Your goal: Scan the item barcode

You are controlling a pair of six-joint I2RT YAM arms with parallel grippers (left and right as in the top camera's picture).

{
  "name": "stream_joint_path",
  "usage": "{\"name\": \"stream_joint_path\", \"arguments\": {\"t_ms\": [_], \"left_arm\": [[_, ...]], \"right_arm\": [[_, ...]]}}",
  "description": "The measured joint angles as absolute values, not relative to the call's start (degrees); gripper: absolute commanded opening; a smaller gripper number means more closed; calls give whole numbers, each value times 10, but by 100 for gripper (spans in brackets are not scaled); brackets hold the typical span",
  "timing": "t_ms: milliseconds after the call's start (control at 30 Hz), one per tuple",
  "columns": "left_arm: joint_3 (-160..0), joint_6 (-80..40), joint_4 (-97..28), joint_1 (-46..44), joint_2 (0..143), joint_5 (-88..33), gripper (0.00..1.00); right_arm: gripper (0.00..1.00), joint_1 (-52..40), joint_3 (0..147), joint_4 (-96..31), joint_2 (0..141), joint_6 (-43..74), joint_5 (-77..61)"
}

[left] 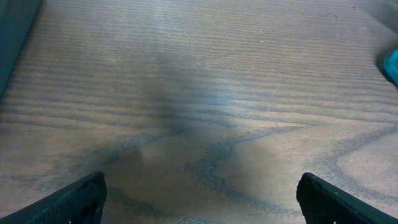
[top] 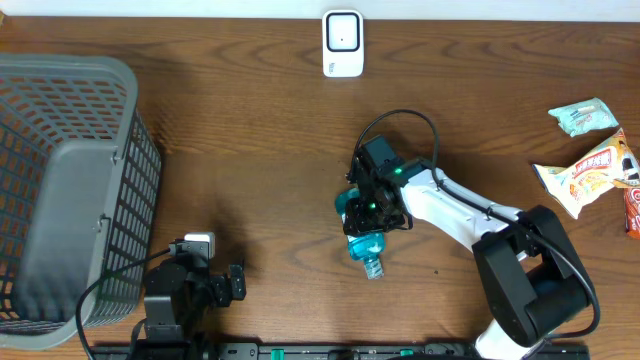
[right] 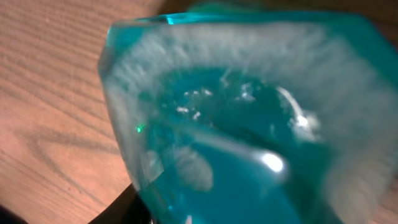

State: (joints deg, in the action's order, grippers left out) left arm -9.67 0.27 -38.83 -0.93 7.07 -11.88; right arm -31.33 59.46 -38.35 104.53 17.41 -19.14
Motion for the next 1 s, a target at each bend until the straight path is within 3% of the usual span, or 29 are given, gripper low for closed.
{"name": "stream_joint_path", "arguments": {"t_ms": [100,200,467,767,933,1000], "left_arm": [[-97,3,-388,-9,71,-119,98],[-97,3,-388,-9,71,-119,98],[-97,3,-388,-9,71,-119,98],[-97,3,-388,-9,71,-119,98],[-97,3,-388,-9,71,-119,98],[-97,3,-388,-9,71,-119,98]], "right_arm": [[25,-313,599,-387,1050,168,-203],[24,-313,610,-401,1054,159,-209],[46,-313,659,-443,1063,131,-194],[34,-313,684,-437,1063,123,-168],[49,-313,684,-437,1063,122,-164],[51,-313,684,-437,1063,118,-164]]}}
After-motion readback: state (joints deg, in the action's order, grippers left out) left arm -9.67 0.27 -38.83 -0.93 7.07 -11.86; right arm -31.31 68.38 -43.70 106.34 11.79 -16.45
